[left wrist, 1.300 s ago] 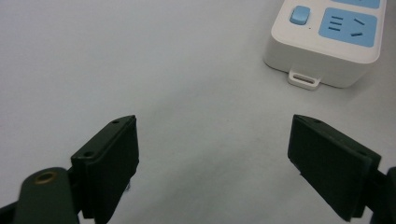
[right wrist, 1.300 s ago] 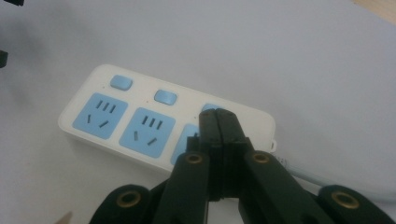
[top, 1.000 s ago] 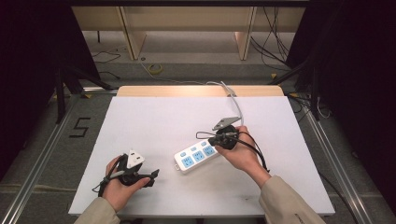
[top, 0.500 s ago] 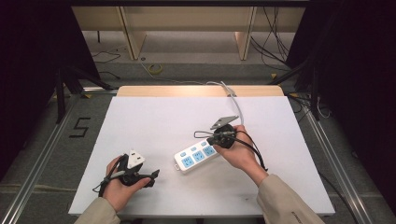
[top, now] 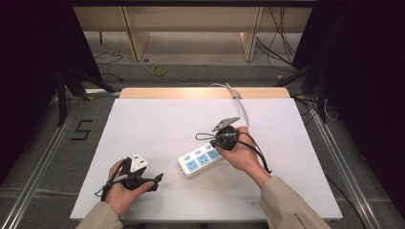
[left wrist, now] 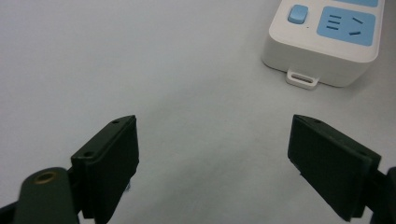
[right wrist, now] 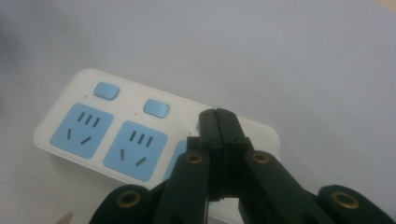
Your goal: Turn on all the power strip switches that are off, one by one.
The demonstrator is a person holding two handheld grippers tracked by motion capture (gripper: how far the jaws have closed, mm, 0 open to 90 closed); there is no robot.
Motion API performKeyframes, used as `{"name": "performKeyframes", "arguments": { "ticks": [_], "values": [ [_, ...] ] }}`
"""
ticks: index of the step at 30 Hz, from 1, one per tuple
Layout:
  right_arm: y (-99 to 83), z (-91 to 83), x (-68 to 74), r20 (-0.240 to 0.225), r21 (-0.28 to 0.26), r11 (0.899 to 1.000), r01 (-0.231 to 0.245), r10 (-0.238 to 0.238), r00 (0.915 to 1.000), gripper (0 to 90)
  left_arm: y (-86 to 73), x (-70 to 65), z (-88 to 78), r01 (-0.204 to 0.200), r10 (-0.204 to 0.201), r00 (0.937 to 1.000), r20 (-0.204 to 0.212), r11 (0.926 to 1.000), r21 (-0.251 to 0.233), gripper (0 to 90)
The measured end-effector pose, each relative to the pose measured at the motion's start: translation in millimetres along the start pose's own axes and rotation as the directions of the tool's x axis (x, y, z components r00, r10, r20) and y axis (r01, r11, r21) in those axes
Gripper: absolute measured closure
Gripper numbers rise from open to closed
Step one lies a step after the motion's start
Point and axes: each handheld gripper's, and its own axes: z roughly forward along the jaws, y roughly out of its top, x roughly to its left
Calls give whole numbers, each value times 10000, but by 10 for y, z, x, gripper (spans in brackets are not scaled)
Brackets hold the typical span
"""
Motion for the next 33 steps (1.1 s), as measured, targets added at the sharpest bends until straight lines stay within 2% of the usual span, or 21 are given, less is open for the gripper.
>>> {"name": "performKeyframes", "arguments": {
  "ticks": [5, 22, 33],
  "values": [
    [4, 60, -2, 59, 110, 9999, -127, 126, 9999, 900, 0, -2, 2, -9, 9, 10000, 15, 10000, 7, 162],
    [56, 297, -24, 82, 458, 9989, -69, 65, 9999, 900, 0, -8, 7, -34, 34, 10000, 43, 10000, 16, 163],
    [61, 323, -36, 74, 467, 9988, -111, 107, 9999, 900, 0, -13, 12, -4, 4, 10000, 42, 10000, -31, 163]
  ]
}}
